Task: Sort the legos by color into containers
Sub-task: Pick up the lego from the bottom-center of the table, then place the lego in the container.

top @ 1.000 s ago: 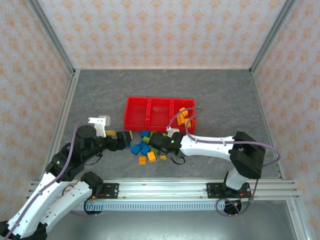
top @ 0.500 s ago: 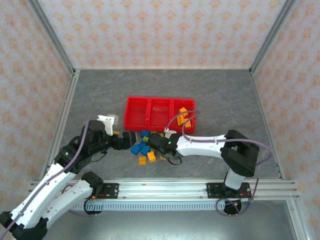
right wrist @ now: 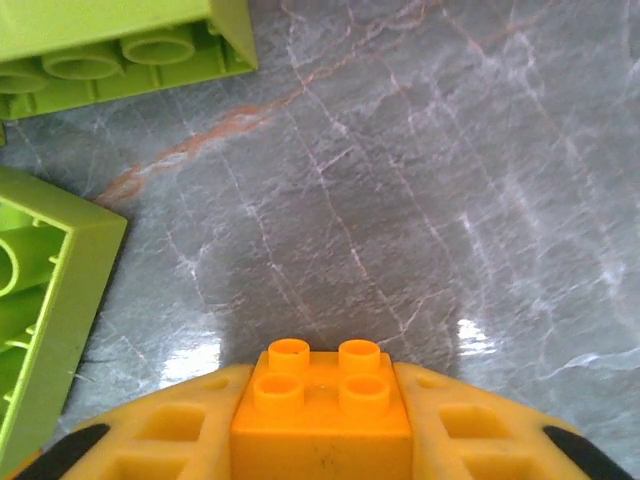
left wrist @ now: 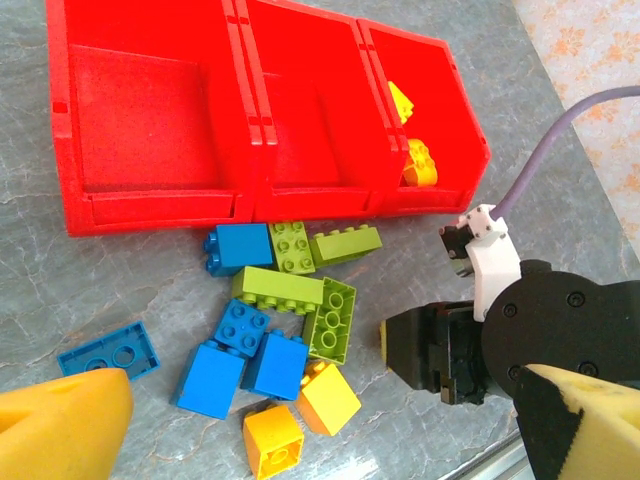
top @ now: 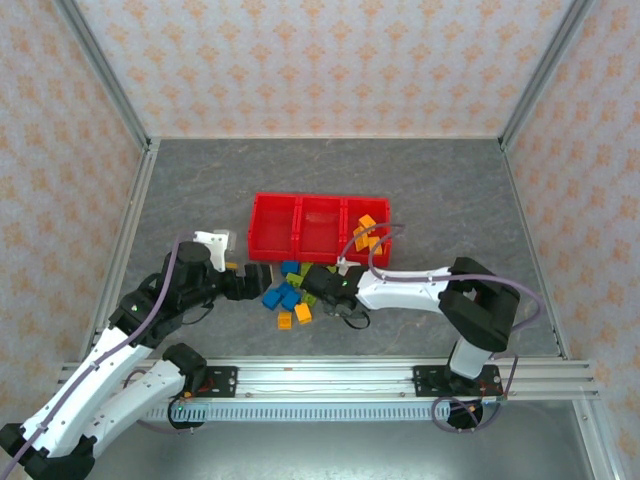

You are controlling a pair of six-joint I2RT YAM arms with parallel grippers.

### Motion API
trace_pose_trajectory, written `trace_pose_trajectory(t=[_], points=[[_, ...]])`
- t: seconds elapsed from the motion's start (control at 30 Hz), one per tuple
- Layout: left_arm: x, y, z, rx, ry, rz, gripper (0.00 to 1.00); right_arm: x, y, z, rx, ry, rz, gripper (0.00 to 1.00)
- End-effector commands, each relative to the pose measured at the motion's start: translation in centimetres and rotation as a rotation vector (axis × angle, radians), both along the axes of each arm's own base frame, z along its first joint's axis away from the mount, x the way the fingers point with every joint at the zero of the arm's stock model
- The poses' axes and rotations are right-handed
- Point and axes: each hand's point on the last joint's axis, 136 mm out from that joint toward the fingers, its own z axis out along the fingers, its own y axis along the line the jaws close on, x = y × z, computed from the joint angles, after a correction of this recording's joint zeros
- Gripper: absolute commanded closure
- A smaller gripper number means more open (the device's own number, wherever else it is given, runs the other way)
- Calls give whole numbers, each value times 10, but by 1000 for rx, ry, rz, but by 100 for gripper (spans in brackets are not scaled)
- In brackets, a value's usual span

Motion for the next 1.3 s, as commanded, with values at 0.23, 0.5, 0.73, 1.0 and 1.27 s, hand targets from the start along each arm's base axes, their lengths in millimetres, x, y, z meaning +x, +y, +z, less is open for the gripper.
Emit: trace_pose_trajectory(t=[0.23,0.5,0.73,1.0,1.27], points=[[2,-10,-5,-12,-3,-47,1,86,-15,120,-83,-303,68,74],[12,-21,0,-32,-20,-71,1,182,-59,155,-71,-366,55,74],[16,-21,-5,-25,-26,-63,1,228,-68,123,-88,-280,106,74],[19,-17,-12,-8,-22,-35,1,245,-60,103,-80,-240,116,61],[18,-26,-25,2,24,-73,1,239,-61,123,-46,-247,73,42]])
